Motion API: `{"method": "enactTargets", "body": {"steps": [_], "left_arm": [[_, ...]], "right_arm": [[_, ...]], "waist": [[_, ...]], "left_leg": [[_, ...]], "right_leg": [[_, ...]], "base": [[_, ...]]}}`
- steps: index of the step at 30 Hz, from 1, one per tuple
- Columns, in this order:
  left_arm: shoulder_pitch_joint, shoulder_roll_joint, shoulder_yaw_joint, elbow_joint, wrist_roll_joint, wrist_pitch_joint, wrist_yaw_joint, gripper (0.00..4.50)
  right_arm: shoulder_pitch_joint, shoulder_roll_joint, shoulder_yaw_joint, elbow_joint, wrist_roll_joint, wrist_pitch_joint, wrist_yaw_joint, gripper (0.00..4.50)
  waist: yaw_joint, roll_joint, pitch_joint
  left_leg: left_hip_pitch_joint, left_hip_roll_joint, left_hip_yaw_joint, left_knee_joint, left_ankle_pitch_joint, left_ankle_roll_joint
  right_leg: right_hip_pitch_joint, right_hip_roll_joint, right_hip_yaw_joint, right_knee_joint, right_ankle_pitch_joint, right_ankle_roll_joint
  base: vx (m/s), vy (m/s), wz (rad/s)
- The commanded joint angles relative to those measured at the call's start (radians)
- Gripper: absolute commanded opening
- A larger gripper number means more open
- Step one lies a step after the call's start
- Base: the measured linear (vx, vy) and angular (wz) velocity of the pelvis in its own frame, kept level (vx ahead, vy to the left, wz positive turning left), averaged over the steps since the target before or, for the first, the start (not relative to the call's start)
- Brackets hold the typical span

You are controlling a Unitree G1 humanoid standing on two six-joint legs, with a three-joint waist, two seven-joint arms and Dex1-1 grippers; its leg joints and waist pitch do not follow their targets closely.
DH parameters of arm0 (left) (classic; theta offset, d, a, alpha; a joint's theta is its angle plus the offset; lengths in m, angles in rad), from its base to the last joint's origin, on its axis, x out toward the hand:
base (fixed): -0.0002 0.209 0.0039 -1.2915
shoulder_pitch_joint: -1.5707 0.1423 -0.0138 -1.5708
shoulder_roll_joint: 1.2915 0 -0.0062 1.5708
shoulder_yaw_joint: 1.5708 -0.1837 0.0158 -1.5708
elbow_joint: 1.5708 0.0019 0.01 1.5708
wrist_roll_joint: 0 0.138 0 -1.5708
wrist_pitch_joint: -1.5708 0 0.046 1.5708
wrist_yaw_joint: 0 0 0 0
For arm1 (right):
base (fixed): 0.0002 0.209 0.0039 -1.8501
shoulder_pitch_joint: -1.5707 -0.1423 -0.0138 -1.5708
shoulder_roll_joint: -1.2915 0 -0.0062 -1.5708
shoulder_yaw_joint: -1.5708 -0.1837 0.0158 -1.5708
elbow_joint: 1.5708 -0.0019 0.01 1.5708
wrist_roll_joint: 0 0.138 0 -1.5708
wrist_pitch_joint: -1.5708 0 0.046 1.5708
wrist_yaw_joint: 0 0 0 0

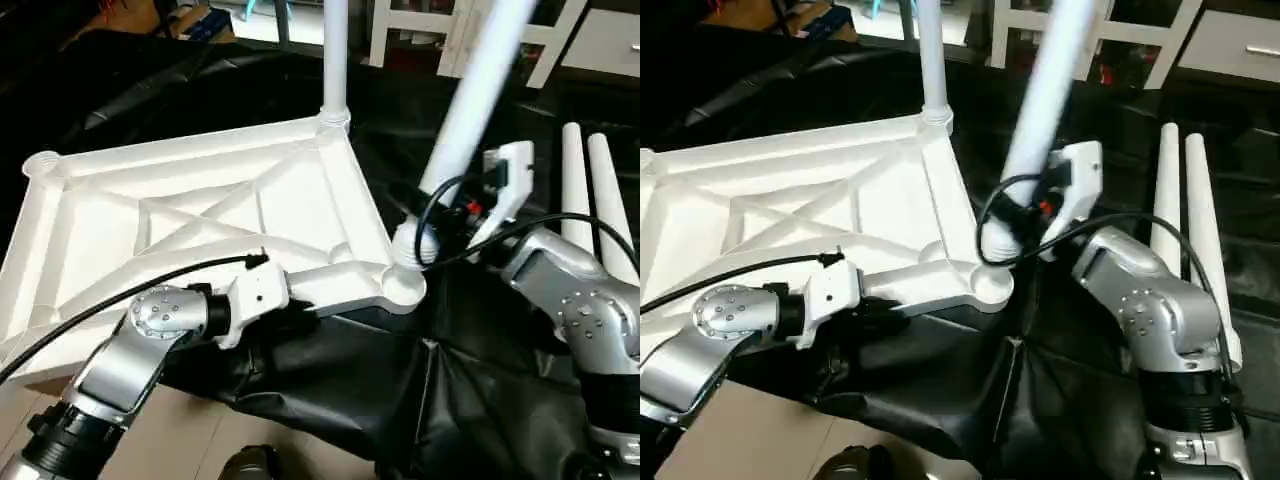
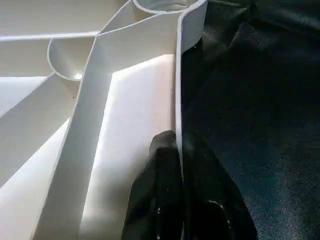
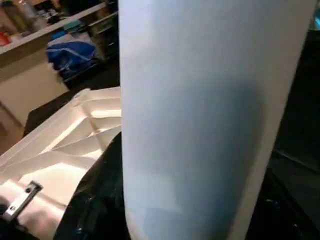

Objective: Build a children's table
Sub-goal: Insert table leg to table base

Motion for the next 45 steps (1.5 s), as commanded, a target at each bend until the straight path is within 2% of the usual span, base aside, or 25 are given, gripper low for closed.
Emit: {"method": "enactTargets", "body": {"steps": [1,8,13,16,24,26,30,35,37,41,45], "left_arm": [[0.015,-0.033,-0.019,0.031,-0.019,-0.029,0.003,0.00],[0.017,-0.032,-0.016,0.041,-0.009,-0.042,0.009,0.00],[0.018,-0.033,-0.009,0.047,-0.005,-0.048,0.010,0.00],[0.013,-0.034,-0.005,0.056,-0.003,-0.055,0.008,0.00],[0.011,-0.037,-0.001,0.059,0.002,-0.061,0.008,0.00],[0.011,-0.037,-0.001,0.060,0.002,-0.062,0.008,0.00],[0.010,-0.038,0.001,0.062,0.004,-0.064,0.007,0.00],[0.010,-0.038,0.004,0.061,0.005,-0.063,0.009,0.00],[0.011,-0.037,0.004,0.061,0.005,-0.063,0.008,0.00],[0.012,-0.036,0.004,0.063,0.006,-0.064,0.007,0.00],[0.009,-0.037,0.005,0.067,0.007,-0.066,0.005,0.00]], "right_arm": [[0.009,-0.012,0.022,-0.035,-0.024,-0.029,0.035,1.86],[0.036,-0.040,0.077,-0.047,-0.105,-0.095,0.084,1.86],[0.064,-0.037,0.117,-0.035,-0.176,-0.171,0.120,1.86],[0.085,-0.022,0.152,-0.026,-0.226,-0.238,0.140,1.86],[0.100,-0.010,0.214,0.001,-0.340,-0.376,0.165,1.86],[0.103,-0.007,0.220,0.007,-0.352,-0.394,0.171,1.86],[0.110,-0.015,0.253,0.032,-0.393,-0.442,0.204,1.86],[0.126,-0.033,0.271,0.055,-0.439,-0.506,0.237,1.86],[0.128,-0.035,0.269,0.064,-0.451,-0.526,0.241,1.86],[0.130,-0.046,0.259,0.082,-0.464,-0.552,0.255,1.86],[0.127,-0.051,0.242,0.104,-0.476,-0.579,0.261,1.86]], "waist": [[-0.003,-0.034,-0.069],[-0.004,-0.038,-0.068],[-0.005,-0.038,-0.065],[-0.006,-0.036,-0.064],[-0.009,-0.036,-0.060],[-0.009,-0.035,-0.060],[-0.010,-0.036,-0.059],[-0.010,-0.040,-0.056],[-0.009,-0.038,-0.055],[-0.010,-0.043,-0.052],[-0.010,-0.041,-0.050]], "left_leg": [[0.001,0.005,0.006,-0.063,-0.087,0.074],[-0.001,0.005,0.006,-0.063,-0.094,0.076],[-0.003,0.005,0.005,-0.065,-0.107,0.077],[0.000,0.007,0.005,-0.066,-0.124,0.076],[-0.003,0.007,0.003,-0.070,-0.150,0.068],[0.001,0.008,0.004,-0.069,-0.150,0.072],[-0.003,0.007,0.003,-0.070,-0.149,0.077],[-0.003,0.008,0.004,-0.073,-0.165,0.079],[-0.002,0.008,0.004,-0.073,-0.167,0.080],[0.000,0.010,0.006,-0.077,-0.188,0.079],[0.002,0.010,0.007,-0.078,-0.198,0.081]], "right_leg": [[0.065,-0.035,0.038,-0.072,-0.226,-0.186],[0.063,-0.036,0.039,-0.074,-0.257,-0.171],[0.062,-0.037,0.039,-0.077,-0.276,-0.164],[0.058,-0.037,0.040,-0.080,-0.299,-0.158],[0.056,-0.038,0.040,-0.084,-0.347,-0.142],[0.054,-0.036,0.042,-0.083,-0.330,-0.145],[0.057,-0.037,0.042,-0.082,-0.326,-0.147],[0.055,-0.037,0.044,-0.086,-0.363,-0.132],[0.053,-0.037,0.046,-0.087,-0.374,-0.126],[0.050,-0.035,0.050,-0.091,-0.405,-0.115],[0.047,-0.035,0.052,-0.093,-0.412,-0.115]], "base": [[0.000,0.000,0.00],[0.000,0.000,0.00],[0.000,0.000,0.00],[0.000,0.000,0.00],[0.000,0.000,0.00],[0.000,0.000,0.00],[0.000,0.000,0.00],[0.000,0.000,0.00],[0.000,0.000,0.00],[0.000,0.000,0.00],[0.000,0.000,0.00]]}}
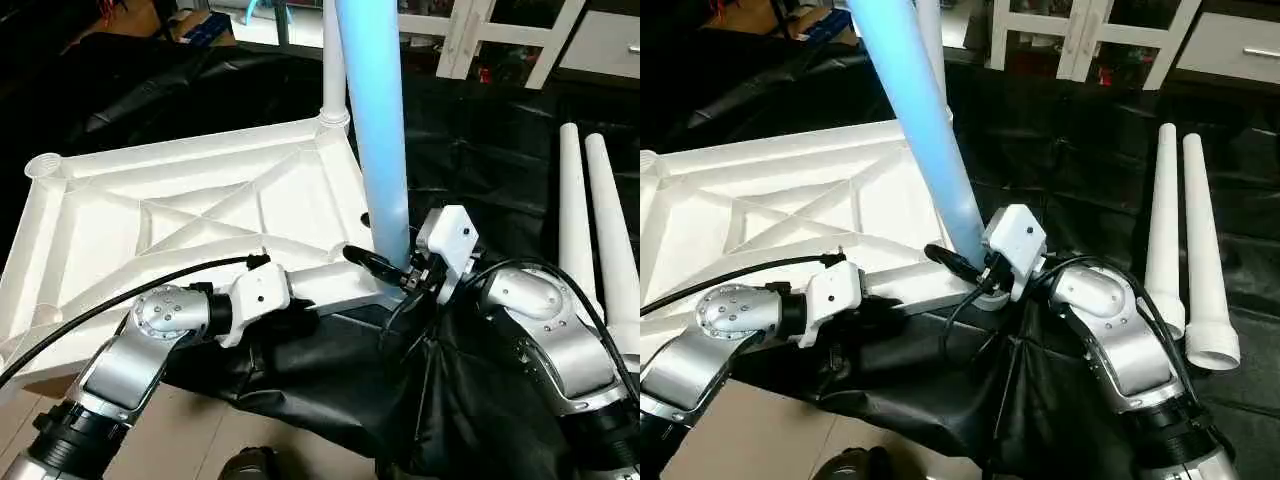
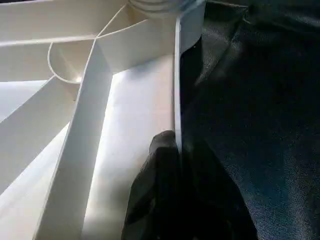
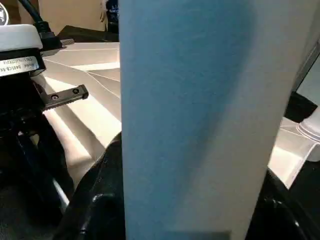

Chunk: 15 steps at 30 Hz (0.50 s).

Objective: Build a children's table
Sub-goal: Insert table leg to table base

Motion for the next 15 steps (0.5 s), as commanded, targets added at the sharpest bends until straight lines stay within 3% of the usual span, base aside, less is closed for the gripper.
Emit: {"method": "enactTargets", "body": {"steps": [1,11,15], "left_arm": [[0.012,-0.020,-0.002,0.035,-0.016,-0.028,0.007,0.00],[0.007,-0.022,-0.002,0.038,-0.014,-0.028,0.005,0.00],[0.010,-0.020,-0.003,0.037,-0.013,-0.027,0.003,0.00]], "right_arm": [[0.018,-0.017,-0.008,0.055,-0.039,-0.003,0.010,1.86],[0.041,-0.007,0.012,0.096,-0.052,-0.047,0.032,1.86],[0.037,-0.027,0.012,0.129,-0.089,-0.089,0.029,1.86]], "waist": [[-0.005,-0.033,-0.053],[-0.004,-0.036,-0.048],[-0.004,-0.034,-0.046]], "left_leg": [[-0.001,0.011,-0.007,-0.069,-0.202,0.080],[-0.002,0.013,-0.009,-0.074,-0.227,0.077],[-0.001,0.013,-0.010,-0.077,-0.243,0.073]], "right_leg": [[0.046,-0.037,0.031,-0.094,-0.413,-0.121],[0.042,-0.038,0.033,-0.101,-0.471,-0.100],[0.039,-0.039,0.033,-0.104,-0.498,-0.092]], "base": [[0.000,0.000,0.00],[0.000,0.000,0.00],[0.000,0.000,0.00]]}}
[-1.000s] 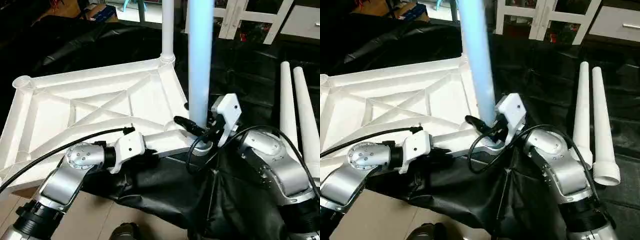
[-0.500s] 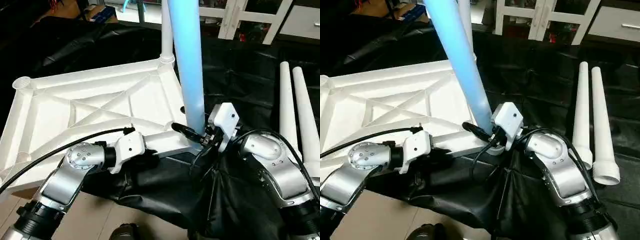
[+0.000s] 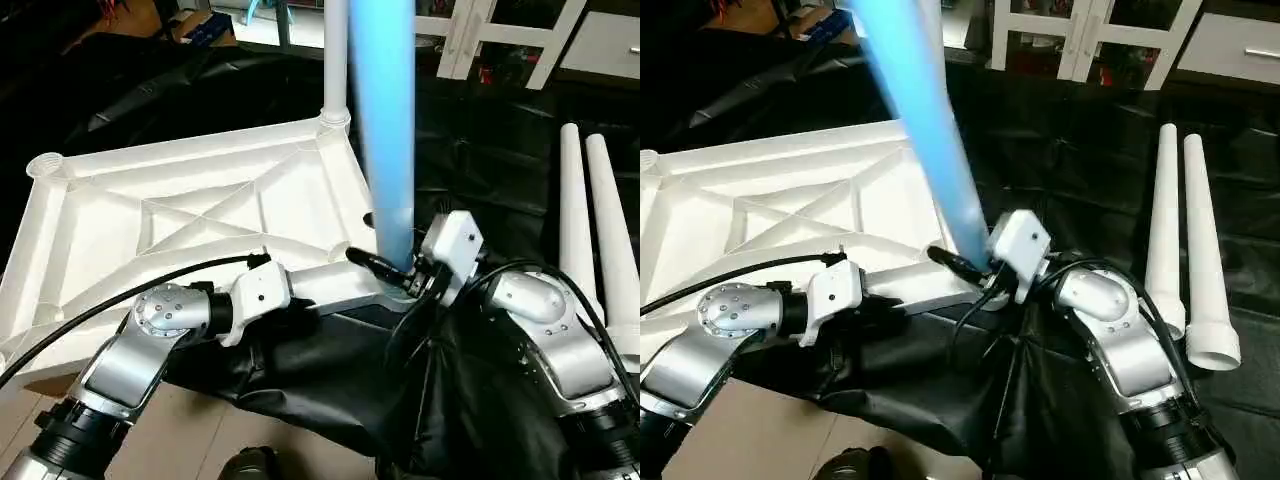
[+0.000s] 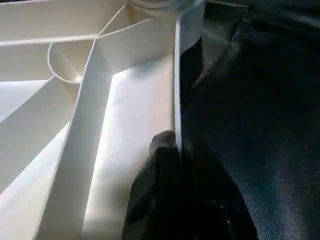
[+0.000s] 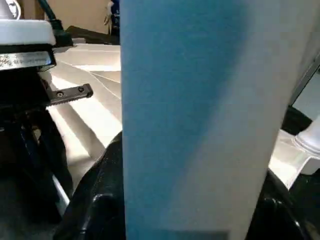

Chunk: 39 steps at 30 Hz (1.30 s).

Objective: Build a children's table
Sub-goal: Insert table leg to table base

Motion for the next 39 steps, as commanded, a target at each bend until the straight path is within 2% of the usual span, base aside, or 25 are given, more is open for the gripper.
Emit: {"method": "enactTargets", "body": {"steps": [1,4,6,7,9,14,21,24,27,29,33,36,39], "left_arm": [[0.017,-0.016,-0.002,0.027,-0.015,-0.026,0.009,0.00],[0.016,-0.015,-0.002,0.030,-0.013,-0.027,0.007,0.00],[0.013,-0.015,-0.003,0.033,-0.012,-0.028,0.006,0.00],[0.012,-0.015,-0.003,0.034,-0.012,-0.029,0.005,0.00],[0.011,-0.015,-0.003,0.035,-0.011,-0.031,0.005,0.00],[0.007,-0.017,-0.002,0.041,-0.009,-0.035,0.005,0.00],[0.003,-0.019,-0.002,0.048,-0.008,-0.039,0.004,0.00],[0.003,-0.019,-0.002,0.047,-0.008,-0.039,0.004,0.00],[0.004,-0.019,-0.001,0.046,-0.006,-0.040,0.004,0.00],[0.006,-0.020,-0.001,0.045,-0.004,-0.041,0.005,0.00],[0.010,-0.022,-0.004,0.043,-0.002,-0.044,0.002,0.00],[0.010,-0.022,-0.005,0.044,-0.002,-0.044,0.001,0.00],[0.009,-0.021,-0.005,0.043,-0.003,-0.044,-0.001,0.00]], "right_arm": [[0.028,-0.023,-0.002,0.080,-0.048,0.030,0.004,1.86],[0.022,-0.024,-0.022,0.083,-0.038,0.030,0.002,1.86],[0.019,-0.026,-0.027,0.084,-0.033,0.028,0.006,1.86],[0.019,-0.027,-0.029,0.085,-0.032,0.027,0.007,1.86],[0.021,-0.033,-0.031,0.083,-0.031,0.029,0.013,1.86],[0.027,-0.028,-0.029,0.083,-0.028,0.029,0.020,1.86],[0.037,0.013,-0.009,0.028,0.054,0.096,0.065,1.86],[0.040,0.017,-0.003,0.014,0.073,0.125,0.084,1.86],[0.038,0.026,-0.003,0.026,0.059,0.114,0.080,1.86],[0.035,0.043,-0.017,0.045,0.064,0.111,0.063,1.86],[0.019,0.105,-0.091,0.118,0.151,0.174,0.028,1.86],[0.014,0.112,-0.103,0.146,0.166,0.200,0.031,1.86],[0.006,0.119,-0.111,0.175,0.166,0.218,0.031,1.86]], "waist": [[-0.005,-0.031,-0.047],[-0.005,-0.032,-0.048],[-0.006,-0.029,-0.048],[-0.006,-0.030,-0.047],[-0.005,-0.031,-0.048],[-0.005,-0.031,-0.050],[-0.004,-0.031,-0.051],[-0.003,-0.032,-0.053],[-0.002,-0.033,-0.054],[-0.002,-0.034,-0.055],[-0.004,-0.031,-0.055],[-0.005,-0.029,-0.054],[-0.005,-0.031,-0.055]], "left_leg": [[-0.001,0.013,-0.009,-0.074,-0.247,0.073],[-0.001,0.012,-0.009,-0.075,-0.249,0.075],[-0.003,0.012,-0.011,-0.077,-0.239,0.077],[0.001,0.012,-0.009,-0.076,-0.248,0.078],[-0.002,0.012,-0.010,-0.077,-0.245,0.078],[-0.002,0.014,-0.009,-0.078,-0.226,0.085],[0.000,0.014,-0.008,-0.078,-0.220,0.088],[-0.001,0.015,-0.007,-0.077,-0.205,0.091],[-0.001,0.014,-0.006,-0.076,-0.199,0.091],[-0.002,0.014,-0.007,-0.077,-0.196,0.090],[-0.001,0.014,-0.008,-0.079,-0.213,0.085],[0.001,0.014,-0.009,-0.081,-0.225,0.078],[0.000,0.014,-0.010,-0.082,-0.234,0.069]], "right_leg": [[0.039,-0.038,0.032,-0.104,-0.504,-0.092],[0.041,-0.038,0.033,-0.106,-0.502,-0.092],[0.042,-0.038,0.032,-0.104,-0.492,-0.092],[0.038,-0.036,0.032,-0.107,-0.501,-0.093],[0.041,-0.038,0.032,-0.107,-0.506,-0.092],[0.043,-0.037,0.031,-0.105,-0.463,-0.106],[0.043,-0.037,0.032,-0.104,-0.445,-0.118],[0.045,-0.037,0.032,-0.101,-0.414,-0.127],[0.045,-0.038,0.032,-0.101,-0.418,-0.129],[0.046,-0.039,0.031,-0.101,-0.425,-0.127],[0.044,-0.040,0.031,-0.105,-0.462,-0.126],[0.043,-0.039,0.031,-0.107,-0.476,-0.123],[0.042,-0.040,0.031,-0.109,-0.497,-0.110]], "base": [[0.000,0.000,0.00],[0.000,0.000,0.00],[0.000,0.000,0.00],[0.000,0.000,0.00],[0.000,0.000,0.00],[0.000,0.000,0.00],[0.000,0.000,0.00],[0.000,0.000,0.00],[0.000,0.000,0.00],[0.000,0.000,0.00],[0.000,0.000,0.00],[0.000,0.000,0.00],[0.000,0.000,0.00]]}}
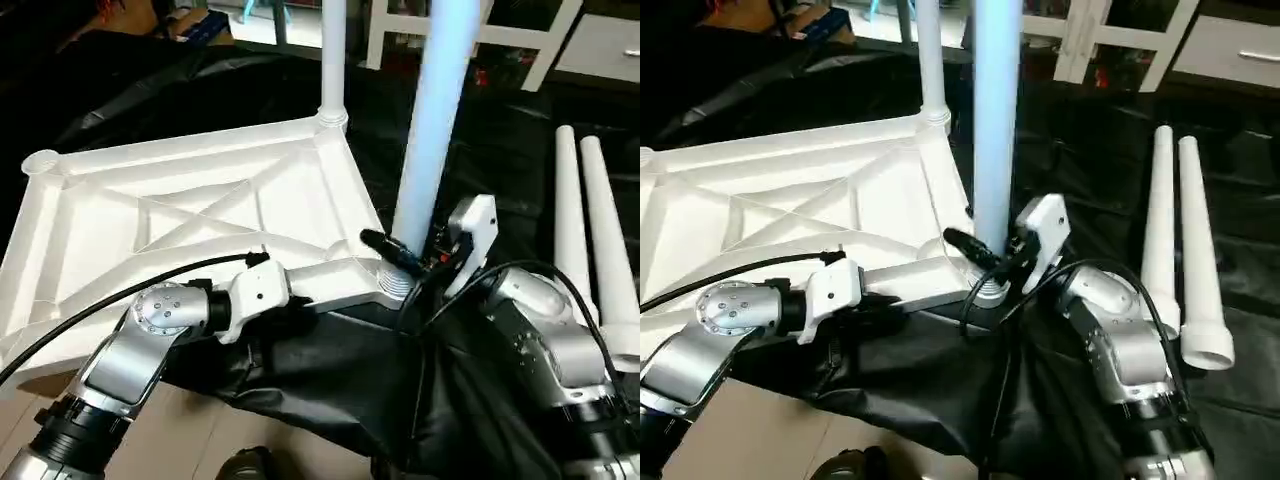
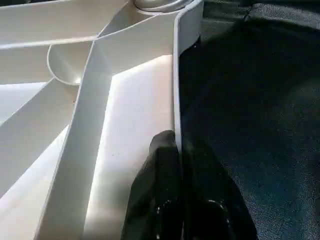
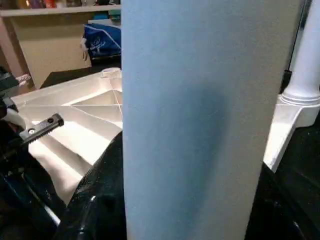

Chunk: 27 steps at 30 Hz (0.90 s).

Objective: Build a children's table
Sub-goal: Insert table leg to table base

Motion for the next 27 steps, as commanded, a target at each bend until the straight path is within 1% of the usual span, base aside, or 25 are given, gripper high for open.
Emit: {"method": "enactTargets", "body": {"steps": [1,2,3,8,11,13,14,15,16,17,18,20,21,23,24,26,27], "left_arm": [[0.020,-0.020,-0.014,0.023,-0.021,-0.025,0.006,0.00],[0.022,-0.019,-0.014,0.021,-0.020,-0.025,0.006,0.00],[0.023,-0.018,-0.013,0.021,-0.020,-0.025,0.005,0.00],[0.029,-0.019,-0.012,0.016,-0.018,-0.025,0.005,0.00],[0.031,-0.020,-0.010,0.014,-0.018,-0.023,0.007,0.00],[0.031,-0.021,-0.009,0.013,-0.018,-0.022,0.008,0.00],[0.031,-0.021,-0.009,0.013,-0.018,-0.022,0.008,0.00],[0.031,-0.021,-0.008,0.013,-0.018,-0.021,0.008,0.00],[0.031,-0.021,-0.008,0.012,-0.018,-0.021,0.008,0.00],[0.032,-0.022,-0.008,0.011,-0.018,-0.020,0.009,0.00],[0.033,-0.022,-0.007,0.010,-0.018,-0.020,0.009,0.00],[0.033,-0.022,-0.006,0.009,-0.018,-0.019,0.010,0.00],[0.032,-0.023,-0.005,0.011,-0.019,-0.020,0.010,0.00],[0.032,-0.023,-0.004,0.013,-0.019,-0.021,0.009,0.00],[0.031,-0.024,-0.003,0.014,-0.019,-0.021,0.009,0.00],[0.031,-0.024,-0.003,0.014,-0.019,-0.021,0.008,0.00],[0.030,-0.025,-0.002,0.015,-0.018,-0.020,0.007,0.00]], "right_arm": [[0.024,0.004,0.027,0.068,-0.019,0.055,-0.001,1.86],[0.025,0.006,0.027,0.069,-0.021,0.071,0.000,1.86],[0.025,0.008,0.026,0.069,-0.021,0.082,0.001,1.86],[0.031,0.017,0.016,0.069,-0.008,0.106,-0.015,1.86],[0.037,0.025,-0.015,0.091,-0.006,0.098,-0.051,1.86],[0.046,0.027,-0.046,0.100,0.001,0.097,-0.075,1.86],[0.046,0.027,-0.046,0.100,0.001,0.097,-0.075,1.86],[0.056,0.026,-0.060,0.099,0.008,0.100,-0.081,1.86],[0.060,0.026,-0.065,0.098,0.009,0.100,-0.083,1.86],[0.076,0.026,-0.081,0.091,0.011,0.098,-0.091,1.86],[0.090,0.027,-0.092,0.083,0.012,0.094,-0.098,1.86],[0.101,0.027,-0.100,0.077,0.014,0.090,-0.103,1.86],[0.117,0.036,-0.115,0.069,0.019,0.079,-0.116,1.86],[0.139,0.049,-0.133,0.058,0.026,0.060,-0.132,1.86],[0.160,0.061,-0.143,0.046,0.024,0.029,-0.143,1.86],[0.163,0.063,-0.144,0.044,0.023,0.022,-0.144,1.86],[0.182,0.070,-0.143,0.037,0.011,-0.017,-0.146,1.86]], "waist": [[-0.002,-0.026,-0.048],[-0.002,-0.029,-0.050],[-0.002,-0.028,-0.049],[-0.002,-0.029,-0.051],[-0.002,-0.030,-0.052],[-0.001,-0.031,-0.049],[-0.001,-0.031,-0.049],[-0.001,-0.030,-0.049],[-0.001,-0.029,-0.049],[-0.001,-0.028,-0.048],[0.000,-0.029,-0.048],[0.001,-0.028,-0.049],[0.000,-0.027,-0.047],[0.002,-0.027,-0.048],[0.003,-0.025,-0.045],[0.003,-0.026,-0.046],[0.002,-0.025,-0.043]], "left_leg": [[-0.001,0.017,-0.010,-0.068,-0.235,0.069],[-0.001,0.017,-0.010,-0.067,-0.230,0.069],[-0.002,0.017,-0.010,-0.068,-0.228,0.068],[-0.001,0.018,-0.009,-0.068,-0.224,0.068],[-0.001,0.017,-0.008,-0.068,-0.227,0.067],[0.000,0.017,-0.009,-0.069,-0.236,0.065],[0.000,0.017,-0.009,-0.069,-0.236,0.065],[-0.001,0.018,-0.010,-0.071,-0.240,0.063],[0.000,0.019,-0.011,-0.072,-0.240,0.063],[-0.002,0.019,-0.010,-0.073,-0.240,0.063],[0.000,0.019,-0.010,-0.073,-0.240,0.063],[0.000,0.020,-0.010,-0.074,-0.240,0.065],[-0.002,0.019,-0.010,-0.074,-0.239,0.065],[0.002,0.019,-0.008,-0.073,-0.244,0.066],[0.001,0.019,-0.007,-0.074,-0.253,0.064],[0.001,0.020,-0.009,-0.076,-0.259,0.062],[-0.002,0.020,-0.011,-0.079,-0.266,0.060]], "right_leg": [[0.042,-0.040,0.031,-0.100,-0.497,-0.110],[0.043,-0.041,0.031,-0.099,-0.499,-0.109],[0.042,-0.041,0.031,-0.100,-0.501,-0.108],[0.041,-0.040,0.031,-0.099,-0.475,-0.113],[0.040,-0.040,0.031,-0.099,-0.480,-0.111],[0.038,-0.041,0.032,-0.102,-0.504,-0.102],[0.038,-0.041,0.032,-0.102,-0.504,-0.102],[0.038,-0.041,0.032,-0.104,-0.515,-0.097],[0.038,-0.041,0.031,-0.103,-0.508,-0.097],[0.038,-0.040,0.031,-0.104,-0.504,-0.097],[0.038,-0.039,0.031,-0.104,-0.493,-0.096],[0.038,-0.040,0.032,-0.104,-0.476,-0.102],[0.038,-0.039,0.031,-0.102,-0.472,-0.103],[0.035,-0.039,0.033,-0.105,-0.470,-0.104],[0.034,-0.040,0.034,-0.107,-0.482,-0.099],[0.034,-0.041,0.033,-0.107,-0.494,-0.094],[0.034,-0.041,0.032,-0.108,-0.506,-0.090]], "base": [[0.000,0.000,0.00],[0.000,0.000,0.00],[0.000,0.000,0.00],[0.000,0.000,0.00],[0.000,0.000,0.00],[0.000,0.000,0.00],[0.000,0.000,0.00],[0.000,0.000,0.00],[0.000,0.000,0.00],[0.000,0.000,0.00],[0.000,0.000,0.00],[0.000,0.000,0.00],[0.000,0.000,0.00],[0.000,0.000,0.00],[0.000,0.000,0.00],[0.000,0.000,0.00],[0.000,0.000,0.00]]}}
